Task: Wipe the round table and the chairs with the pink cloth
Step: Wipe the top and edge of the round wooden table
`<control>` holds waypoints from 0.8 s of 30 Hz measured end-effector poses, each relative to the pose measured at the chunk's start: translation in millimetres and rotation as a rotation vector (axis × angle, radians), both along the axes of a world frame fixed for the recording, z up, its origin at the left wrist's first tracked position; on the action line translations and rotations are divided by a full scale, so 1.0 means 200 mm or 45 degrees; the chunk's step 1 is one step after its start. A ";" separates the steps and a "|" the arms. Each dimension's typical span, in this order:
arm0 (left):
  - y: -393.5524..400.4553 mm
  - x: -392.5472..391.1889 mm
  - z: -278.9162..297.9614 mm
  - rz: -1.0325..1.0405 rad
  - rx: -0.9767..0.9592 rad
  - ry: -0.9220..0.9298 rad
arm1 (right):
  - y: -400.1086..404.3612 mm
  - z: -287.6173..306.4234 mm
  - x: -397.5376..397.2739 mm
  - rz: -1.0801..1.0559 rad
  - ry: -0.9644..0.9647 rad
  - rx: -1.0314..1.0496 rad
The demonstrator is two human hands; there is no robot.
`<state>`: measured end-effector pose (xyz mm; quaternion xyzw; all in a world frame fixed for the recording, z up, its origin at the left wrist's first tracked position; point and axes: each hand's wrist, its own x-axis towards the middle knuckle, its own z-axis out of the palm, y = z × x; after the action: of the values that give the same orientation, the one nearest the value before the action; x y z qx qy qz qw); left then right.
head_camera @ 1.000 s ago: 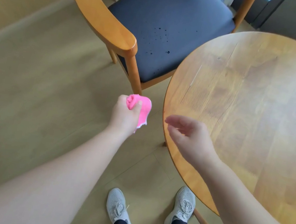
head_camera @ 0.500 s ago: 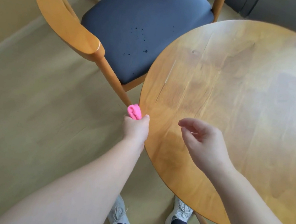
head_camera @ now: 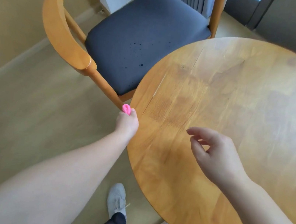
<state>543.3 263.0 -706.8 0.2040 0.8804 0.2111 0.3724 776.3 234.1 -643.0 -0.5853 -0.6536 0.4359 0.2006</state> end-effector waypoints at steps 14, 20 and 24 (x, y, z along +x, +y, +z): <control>0.20 -0.05 -0.01 -0.290 -0.068 0.134 | 0.15 -0.02 -0.04 -0.086 -0.063 -0.050; 0.35 -0.11 0.01 -0.484 -0.020 0.150 | 0.23 0.01 -0.11 -0.173 -0.093 -0.053; 0.45 -0.15 0.02 -0.572 0.041 0.170 | 0.25 0.02 -0.16 -0.219 -0.103 -0.038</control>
<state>512.8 352.3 -703.7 0.4142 0.8321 0.1230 0.3477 744.5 284.4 -639.5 -0.6594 -0.6018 0.4027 0.2021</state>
